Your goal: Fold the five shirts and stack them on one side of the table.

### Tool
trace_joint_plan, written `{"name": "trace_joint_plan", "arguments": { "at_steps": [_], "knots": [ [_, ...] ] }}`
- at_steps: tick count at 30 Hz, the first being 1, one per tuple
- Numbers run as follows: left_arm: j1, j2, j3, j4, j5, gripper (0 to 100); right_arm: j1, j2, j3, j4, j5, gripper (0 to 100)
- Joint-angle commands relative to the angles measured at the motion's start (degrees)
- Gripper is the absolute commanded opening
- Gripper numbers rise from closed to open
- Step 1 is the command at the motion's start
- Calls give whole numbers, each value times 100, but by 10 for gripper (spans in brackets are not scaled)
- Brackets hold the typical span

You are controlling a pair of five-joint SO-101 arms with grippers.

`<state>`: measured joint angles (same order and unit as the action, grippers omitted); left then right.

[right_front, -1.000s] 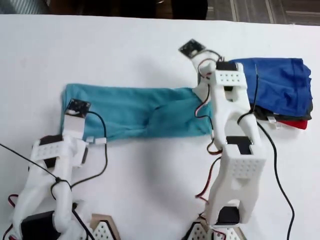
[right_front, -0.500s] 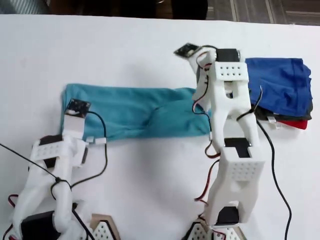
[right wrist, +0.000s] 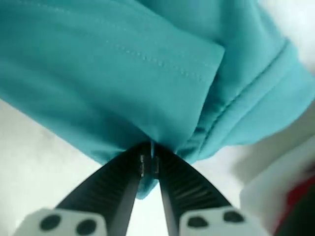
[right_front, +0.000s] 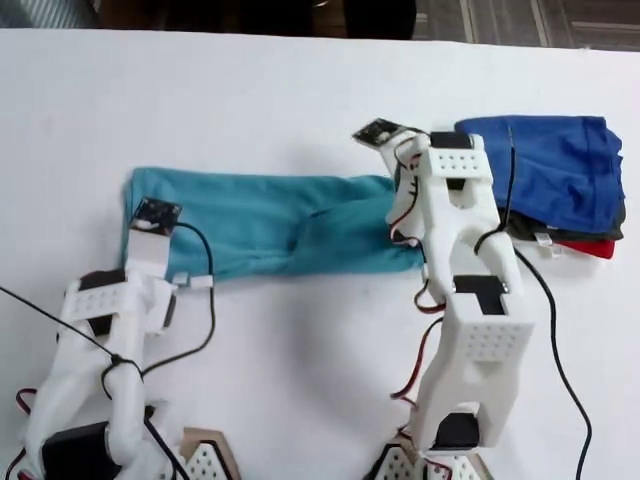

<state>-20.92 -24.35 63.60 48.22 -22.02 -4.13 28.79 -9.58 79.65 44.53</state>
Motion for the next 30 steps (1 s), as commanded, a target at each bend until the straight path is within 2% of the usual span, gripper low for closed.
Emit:
{"name": "trace_joint_plan", "arguments": {
  "at_steps": [1, 7, 10, 15, 20, 30],
  "knots": [
    [-26, -167, -13, -70, 9, 28, 66, -435, -26, -215, 185, 20],
    [-26, -167, -13, -70, 9, 28, 4, -892, -1037, 365, 149, 20],
    [-26, -167, -13, -70, 9, 28, -251, -1174, -1451, 629, -202, 20],
    [-26, -167, -13, -70, 9, 28, -1429, -1086, -1424, 611, -1152, 20],
    [-26, -167, -4, -70, 9, 28, -2273, -400, -1363, 224, -1459, 20],
    [-26, -167, -4, -70, 9, 28, -2343, 84, -1389, 92, -1459, 20]
  ]
}}
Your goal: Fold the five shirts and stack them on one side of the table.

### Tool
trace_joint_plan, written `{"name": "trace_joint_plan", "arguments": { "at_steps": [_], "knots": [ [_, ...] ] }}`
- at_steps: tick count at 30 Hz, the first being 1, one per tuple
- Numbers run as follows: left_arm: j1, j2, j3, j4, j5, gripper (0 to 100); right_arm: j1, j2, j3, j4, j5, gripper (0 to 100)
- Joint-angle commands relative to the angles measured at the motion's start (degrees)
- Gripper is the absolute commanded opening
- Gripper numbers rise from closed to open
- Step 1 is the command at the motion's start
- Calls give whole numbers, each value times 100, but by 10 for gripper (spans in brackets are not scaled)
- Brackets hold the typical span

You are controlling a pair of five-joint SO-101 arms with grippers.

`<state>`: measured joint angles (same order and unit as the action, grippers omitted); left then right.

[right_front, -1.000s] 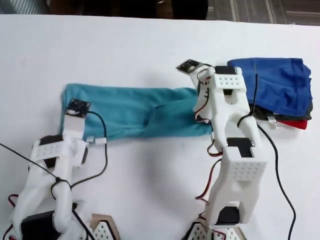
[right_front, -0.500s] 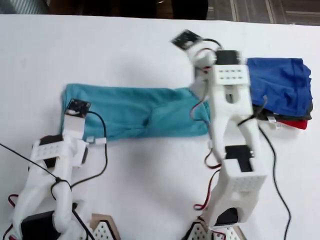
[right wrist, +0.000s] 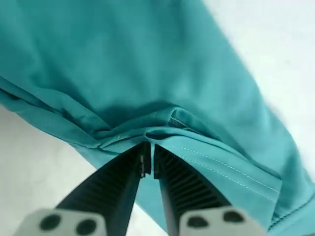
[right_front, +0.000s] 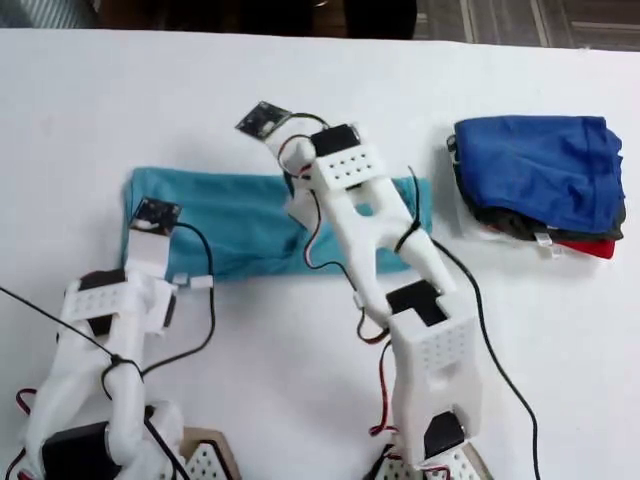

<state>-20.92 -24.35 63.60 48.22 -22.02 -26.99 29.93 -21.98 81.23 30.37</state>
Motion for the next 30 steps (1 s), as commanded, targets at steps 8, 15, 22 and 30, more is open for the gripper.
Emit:
{"name": "trace_joint_plan", "arguments": {
  "at_steps": [8, 15, 22, 30],
  "knots": [
    [-26, -167, -4, -70, 9, 28, -189, 576, -158, -277, -44, 20],
    [-26, -167, -4, -70, 9, 28, -180, 813, -158, -989, -44, 20],
    [-26, -167, -4, -70, 9, 28, 4, -163, -132, -435, -44, 20],
    [-26, -167, -4, -70, 9, 28, 374, -2105, 545, 488, -44, 20]
  ]
}}
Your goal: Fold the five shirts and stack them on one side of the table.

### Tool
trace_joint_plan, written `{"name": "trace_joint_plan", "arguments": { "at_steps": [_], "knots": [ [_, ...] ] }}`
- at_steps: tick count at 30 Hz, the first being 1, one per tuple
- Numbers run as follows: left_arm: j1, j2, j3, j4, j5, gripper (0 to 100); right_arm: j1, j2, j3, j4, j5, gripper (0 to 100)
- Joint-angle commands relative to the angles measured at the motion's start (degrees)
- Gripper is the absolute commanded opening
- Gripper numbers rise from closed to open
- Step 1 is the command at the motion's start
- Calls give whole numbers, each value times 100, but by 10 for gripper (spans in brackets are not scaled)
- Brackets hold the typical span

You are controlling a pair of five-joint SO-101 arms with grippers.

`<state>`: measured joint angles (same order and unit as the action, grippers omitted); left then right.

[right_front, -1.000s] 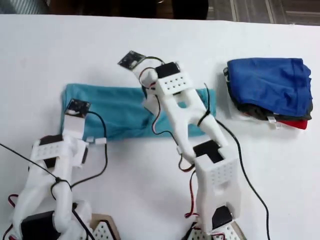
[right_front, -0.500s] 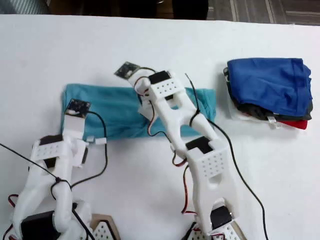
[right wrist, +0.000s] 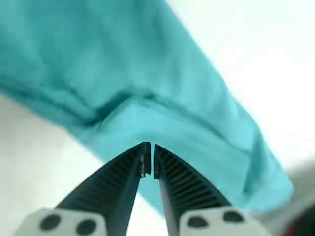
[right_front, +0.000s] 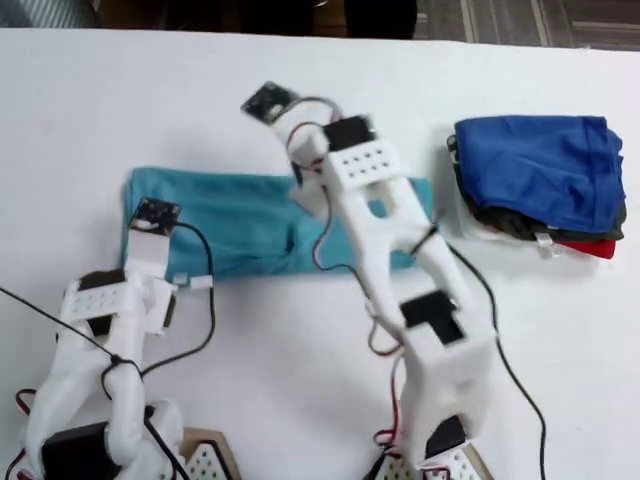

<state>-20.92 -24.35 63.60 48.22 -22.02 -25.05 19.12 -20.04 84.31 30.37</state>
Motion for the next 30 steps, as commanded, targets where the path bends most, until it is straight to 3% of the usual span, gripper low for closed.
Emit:
{"name": "trace_joint_plan", "arguments": {
  "at_steps": [1, 9, 20, 25, 30],
  "knots": [
    [-26, -167, -4, -70, 9, 28, 242, -1323, 721, 101, -44, 20],
    [53, -202, -215, 44, 9, 28, 673, -3266, 4958, -1859, -44, 20],
    [659, -211, -2826, 2725, 18, 28, 2035, -4119, 7376, -2888, 18, 20],
    [-26, 26, -3626, 2347, 9, 41, 2475, -4347, 8062, -3591, 18, 20],
    [-607, 1618, -4312, 2066, 62, 181, 2774, -4409, 8501, -4101, 18, 20]
  ]
}}
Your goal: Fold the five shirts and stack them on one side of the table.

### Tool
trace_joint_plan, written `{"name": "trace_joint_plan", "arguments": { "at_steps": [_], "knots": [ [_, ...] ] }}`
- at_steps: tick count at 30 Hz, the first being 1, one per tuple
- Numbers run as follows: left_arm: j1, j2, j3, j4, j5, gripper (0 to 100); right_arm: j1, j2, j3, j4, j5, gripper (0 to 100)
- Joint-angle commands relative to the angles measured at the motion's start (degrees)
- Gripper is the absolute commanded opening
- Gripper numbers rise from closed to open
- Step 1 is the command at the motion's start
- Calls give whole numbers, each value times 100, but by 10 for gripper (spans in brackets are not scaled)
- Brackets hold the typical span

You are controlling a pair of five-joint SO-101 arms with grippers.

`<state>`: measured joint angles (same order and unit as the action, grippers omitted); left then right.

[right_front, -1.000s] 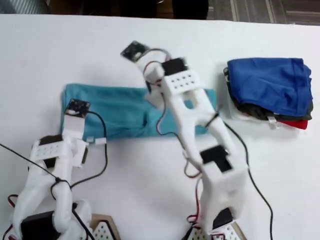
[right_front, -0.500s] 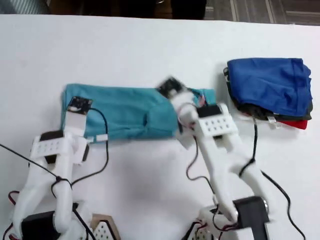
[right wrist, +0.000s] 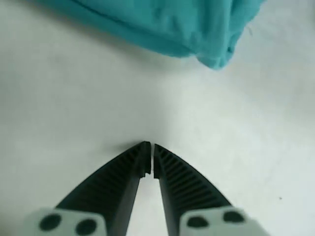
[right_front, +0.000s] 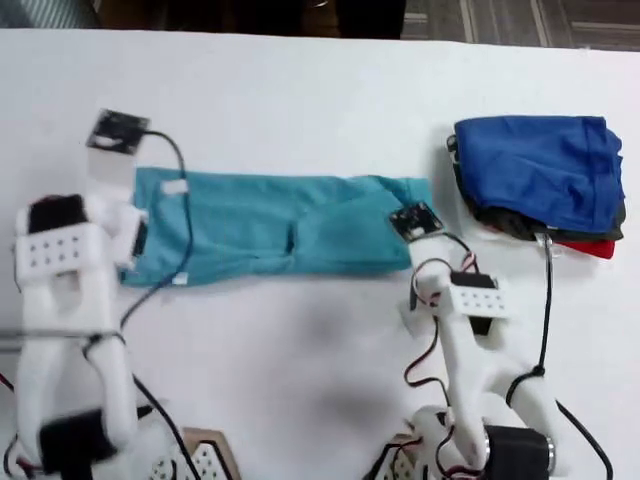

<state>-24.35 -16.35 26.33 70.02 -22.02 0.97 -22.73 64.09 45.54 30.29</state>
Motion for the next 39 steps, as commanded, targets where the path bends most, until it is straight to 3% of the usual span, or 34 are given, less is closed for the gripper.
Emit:
{"name": "trace_joint_plan", "arguments": {
  "at_steps": [1, 9, 17, 30, 39],
  "knots": [
    [-316, 1196, -848, -26, 211, 184, 171, -224, 88, -251, 26, 20],
    [-352, 3622, -3222, 844, 668, 184, 136, -189, 97, -321, 26, 20],
    [-123, 4738, -4910, 1635, 1081, 187, 136, -180, 105, -321, 26, 20],
    [-79, 6338, -6273, 1952, 1793, 188, 145, -180, 114, -321, 26, 20],
    [255, 7332, -7222, 2743, 1943, 188, 145, -180, 123, -321, 26, 20]
  ]
}}
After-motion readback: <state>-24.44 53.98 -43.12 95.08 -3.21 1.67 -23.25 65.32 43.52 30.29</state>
